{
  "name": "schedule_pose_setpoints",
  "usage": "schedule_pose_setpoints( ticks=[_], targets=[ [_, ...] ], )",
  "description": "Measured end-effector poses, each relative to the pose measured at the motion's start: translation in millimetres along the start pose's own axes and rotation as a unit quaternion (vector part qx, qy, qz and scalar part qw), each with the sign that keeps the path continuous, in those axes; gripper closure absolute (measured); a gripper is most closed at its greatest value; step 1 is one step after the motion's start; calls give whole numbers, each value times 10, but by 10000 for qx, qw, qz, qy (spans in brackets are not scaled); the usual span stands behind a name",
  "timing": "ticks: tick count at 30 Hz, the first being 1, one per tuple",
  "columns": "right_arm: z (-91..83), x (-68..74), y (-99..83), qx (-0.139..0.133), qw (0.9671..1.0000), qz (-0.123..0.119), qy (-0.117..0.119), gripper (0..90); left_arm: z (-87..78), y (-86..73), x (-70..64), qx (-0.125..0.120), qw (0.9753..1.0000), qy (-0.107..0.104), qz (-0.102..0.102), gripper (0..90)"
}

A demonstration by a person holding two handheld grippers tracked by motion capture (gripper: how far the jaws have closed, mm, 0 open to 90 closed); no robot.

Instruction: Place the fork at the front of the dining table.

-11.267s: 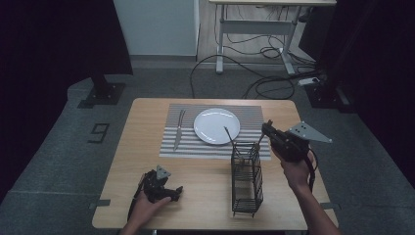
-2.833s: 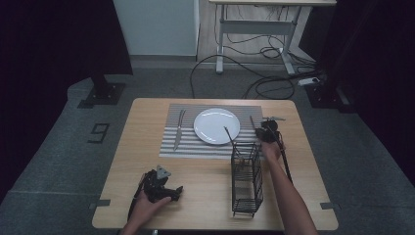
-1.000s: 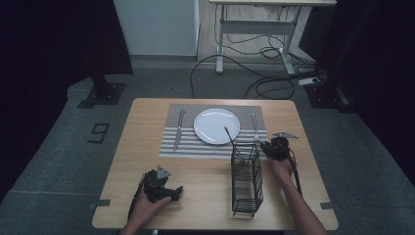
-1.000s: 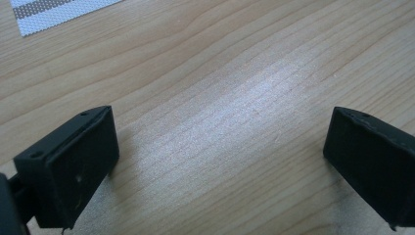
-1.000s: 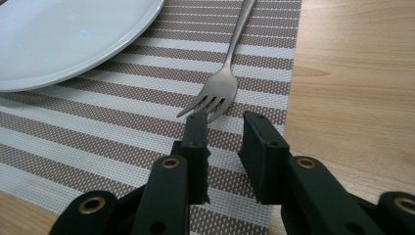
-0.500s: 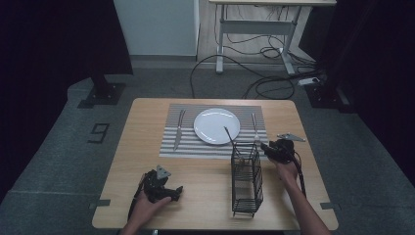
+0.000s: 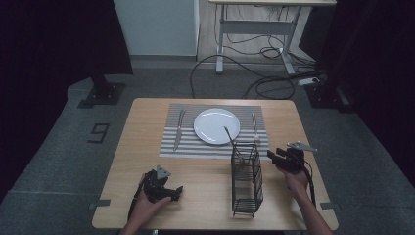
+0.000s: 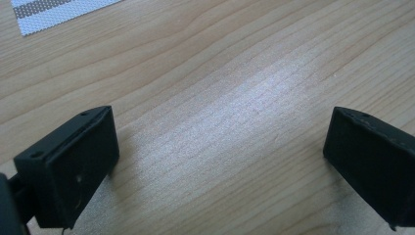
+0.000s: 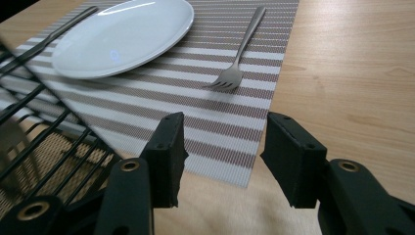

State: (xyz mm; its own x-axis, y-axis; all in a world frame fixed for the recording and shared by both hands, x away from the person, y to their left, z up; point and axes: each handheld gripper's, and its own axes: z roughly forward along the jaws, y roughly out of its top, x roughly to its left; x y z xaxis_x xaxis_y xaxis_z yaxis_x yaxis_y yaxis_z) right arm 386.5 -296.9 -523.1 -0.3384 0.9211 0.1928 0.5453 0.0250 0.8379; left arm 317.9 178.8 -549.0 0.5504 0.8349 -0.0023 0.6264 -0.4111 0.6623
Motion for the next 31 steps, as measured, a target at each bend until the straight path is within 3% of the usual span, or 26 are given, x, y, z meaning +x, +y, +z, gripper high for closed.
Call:
schedule_pose_setpoints(
  ticks=[8,12,17,25,31],
  targets=[
    [-300,30,-126,-66,9995,-284,83,485,0,0,0,0,10000,-1,0,0],
    [-437,31,-221,-60,9995,-294,127,481,1,1,-1,0,10000,4,-6,0],
    [-572,19,-348,-7,9990,-440,68,477,1,1,-2,0,10000,7,-9,0],
    [-601,-39,-457,126,9993,-361,30,475,1,1,-2,0,10000,7,-9,0],
    [-586,-21,-470,160,9988,-469,-38,474,1,1,-2,1,10000,8,-8,0]
  ],
)
